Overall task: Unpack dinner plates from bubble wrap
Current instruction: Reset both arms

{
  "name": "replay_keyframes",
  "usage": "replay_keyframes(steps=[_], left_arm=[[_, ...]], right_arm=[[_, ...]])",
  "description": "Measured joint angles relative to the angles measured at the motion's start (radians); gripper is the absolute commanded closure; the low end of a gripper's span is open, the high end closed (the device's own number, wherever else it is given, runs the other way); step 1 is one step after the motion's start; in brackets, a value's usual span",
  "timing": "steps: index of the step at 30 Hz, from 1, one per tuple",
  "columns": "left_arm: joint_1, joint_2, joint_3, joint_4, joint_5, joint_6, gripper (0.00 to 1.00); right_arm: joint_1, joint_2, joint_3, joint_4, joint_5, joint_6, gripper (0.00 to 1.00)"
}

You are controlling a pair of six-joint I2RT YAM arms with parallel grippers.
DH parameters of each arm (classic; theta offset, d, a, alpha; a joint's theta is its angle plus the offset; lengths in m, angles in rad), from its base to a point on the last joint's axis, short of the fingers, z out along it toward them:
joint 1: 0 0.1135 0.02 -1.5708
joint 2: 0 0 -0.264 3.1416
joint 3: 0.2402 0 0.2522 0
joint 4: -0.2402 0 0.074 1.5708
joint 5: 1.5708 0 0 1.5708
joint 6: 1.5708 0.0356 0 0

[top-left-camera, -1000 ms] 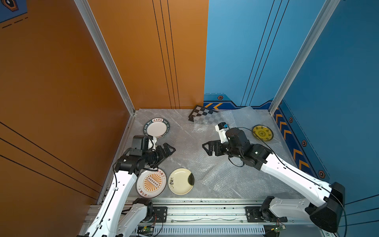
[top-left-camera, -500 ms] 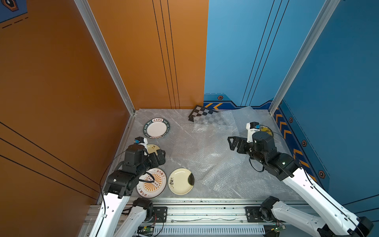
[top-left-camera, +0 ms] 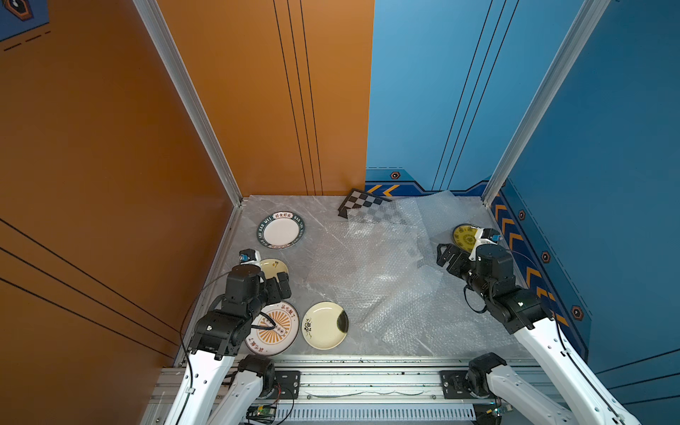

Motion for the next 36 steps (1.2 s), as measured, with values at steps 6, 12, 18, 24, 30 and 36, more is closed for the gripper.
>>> replay_keyframes(steps=[6,12,18,24,30,36], left_arm=[[0.000,0.064,-0.018,0.078,-0.044,-0.013,0.02],[0.001,0.198,-0.022,0.174,-0.076,-0.051,0.02],[0.024,0.399,-0.021,0.270,-0.093,-0.077,0.02],[0.072,0.540,-0.021,0.377,-0.120,-0.064,0.02],[0.114,0.607,-0.019,0.484,-0.188,0.051,0.02],[0.163,0.618,-0.098,0.721,-0.239,0.190,0.02]], right_arm=[[-0.062,0.026,-0.021,0.045,0.046,-0.088,0.00],[-0.193,0.110,-0.104,0.178,0.051,-0.307,0.00],[-0.351,0.340,-0.204,0.423,0.004,-0.435,0.00],[-0.362,0.599,-0.219,0.661,-0.051,-0.499,0.00],[-0.356,0.700,-0.219,0.822,-0.070,-0.516,0.00],[-0.351,0.709,-0.227,0.896,-0.082,-0.526,0.00]])
